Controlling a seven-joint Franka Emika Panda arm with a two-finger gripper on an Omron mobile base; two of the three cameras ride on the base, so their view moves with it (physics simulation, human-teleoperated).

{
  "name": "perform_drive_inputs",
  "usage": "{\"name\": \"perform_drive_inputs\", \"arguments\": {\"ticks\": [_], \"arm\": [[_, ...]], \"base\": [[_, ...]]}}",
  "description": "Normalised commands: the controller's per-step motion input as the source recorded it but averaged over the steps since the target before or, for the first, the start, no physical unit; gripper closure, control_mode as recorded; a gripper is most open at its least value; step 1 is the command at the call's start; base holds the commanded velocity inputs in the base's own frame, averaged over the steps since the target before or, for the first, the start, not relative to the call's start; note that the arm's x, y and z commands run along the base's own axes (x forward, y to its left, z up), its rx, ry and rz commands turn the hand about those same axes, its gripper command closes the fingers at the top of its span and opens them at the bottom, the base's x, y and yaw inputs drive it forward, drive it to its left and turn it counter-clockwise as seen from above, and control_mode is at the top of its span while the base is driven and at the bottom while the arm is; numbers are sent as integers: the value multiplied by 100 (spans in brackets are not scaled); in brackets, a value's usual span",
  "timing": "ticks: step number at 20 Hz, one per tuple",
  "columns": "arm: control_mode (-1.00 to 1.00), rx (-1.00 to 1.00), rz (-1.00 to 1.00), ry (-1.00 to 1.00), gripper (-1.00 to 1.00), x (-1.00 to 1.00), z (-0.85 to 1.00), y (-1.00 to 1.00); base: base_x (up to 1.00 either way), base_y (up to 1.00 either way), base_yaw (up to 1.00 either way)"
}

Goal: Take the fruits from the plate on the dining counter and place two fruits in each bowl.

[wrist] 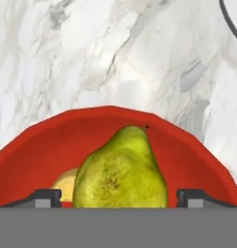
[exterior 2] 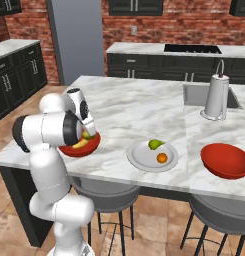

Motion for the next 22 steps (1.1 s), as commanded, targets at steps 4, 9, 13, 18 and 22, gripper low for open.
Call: {"name": "perform_drive_inputs", "arguments": {"ticks": [4,9,13,18,22], "arm": [[-100,0,0,-3,-100,-31,-1,8],[-100,0,0,-13,-100,-35,12,-10],[-100,0,-7,-15,-100,-45,43,-40],[-100,5,-7,-1,-100,-37,31,-67],[-100,3,0,5,-100,-27,20,-74]], "base": [[0,0,0],[0,0,0],[0,0,0],[0,0,0],[0,0,0]]}}
